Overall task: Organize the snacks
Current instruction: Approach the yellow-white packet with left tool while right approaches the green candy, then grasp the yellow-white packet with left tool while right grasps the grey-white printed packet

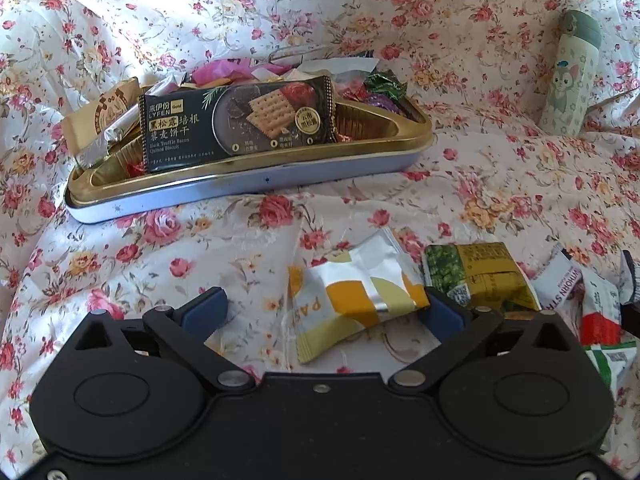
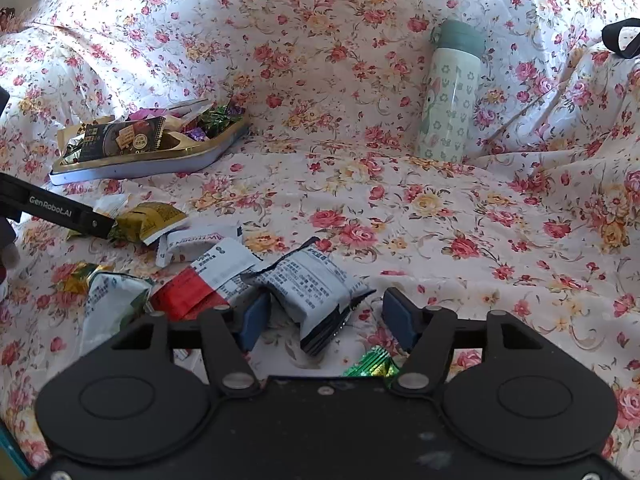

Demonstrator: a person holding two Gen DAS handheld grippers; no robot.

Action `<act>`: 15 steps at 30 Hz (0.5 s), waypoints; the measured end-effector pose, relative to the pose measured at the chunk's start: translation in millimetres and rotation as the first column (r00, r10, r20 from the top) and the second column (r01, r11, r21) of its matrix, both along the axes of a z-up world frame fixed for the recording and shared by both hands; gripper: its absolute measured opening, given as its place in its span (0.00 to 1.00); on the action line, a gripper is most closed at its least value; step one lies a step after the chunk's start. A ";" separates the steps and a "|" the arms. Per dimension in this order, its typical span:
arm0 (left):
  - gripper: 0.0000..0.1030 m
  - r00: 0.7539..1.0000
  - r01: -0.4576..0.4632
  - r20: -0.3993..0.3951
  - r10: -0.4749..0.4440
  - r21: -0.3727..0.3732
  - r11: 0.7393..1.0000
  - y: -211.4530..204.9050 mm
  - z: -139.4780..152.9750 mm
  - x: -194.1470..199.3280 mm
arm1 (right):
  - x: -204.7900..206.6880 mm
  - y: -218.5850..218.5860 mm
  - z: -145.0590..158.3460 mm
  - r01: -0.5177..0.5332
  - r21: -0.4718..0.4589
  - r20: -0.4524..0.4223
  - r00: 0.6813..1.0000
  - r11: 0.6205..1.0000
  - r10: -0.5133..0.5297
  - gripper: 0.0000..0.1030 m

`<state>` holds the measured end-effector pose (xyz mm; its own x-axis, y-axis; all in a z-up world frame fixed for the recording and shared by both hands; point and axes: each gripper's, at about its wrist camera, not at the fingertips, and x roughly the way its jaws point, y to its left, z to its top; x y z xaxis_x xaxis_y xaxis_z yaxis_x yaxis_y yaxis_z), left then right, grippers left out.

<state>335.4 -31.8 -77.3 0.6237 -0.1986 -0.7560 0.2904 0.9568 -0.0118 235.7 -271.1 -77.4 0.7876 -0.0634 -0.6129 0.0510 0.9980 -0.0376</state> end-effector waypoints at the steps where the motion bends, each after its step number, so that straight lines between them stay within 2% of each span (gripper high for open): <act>1: 1.00 1.000 0.003 0.004 -0.003 0.000 1.000 0.0 -0.2 0.8 | 0.1 0.2 -0.1 -0.003 0.002 -0.001 1.000 1.000 0.003 0.69; 7: 1.00 0.999 0.032 0.018 -0.032 0.010 0.999 0.8 -0.7 7.7 | 1.6 1.2 -1.2 -0.024 0.009 -0.009 1.000 1.000 0.024 0.76; 15: 0.99 0.997 0.064 0.033 -0.065 0.012 0.998 1.8 -1.3 15.1 | 1.3 -0.1 -1.6 -0.023 0.019 -0.007 1.000 1.000 0.023 0.77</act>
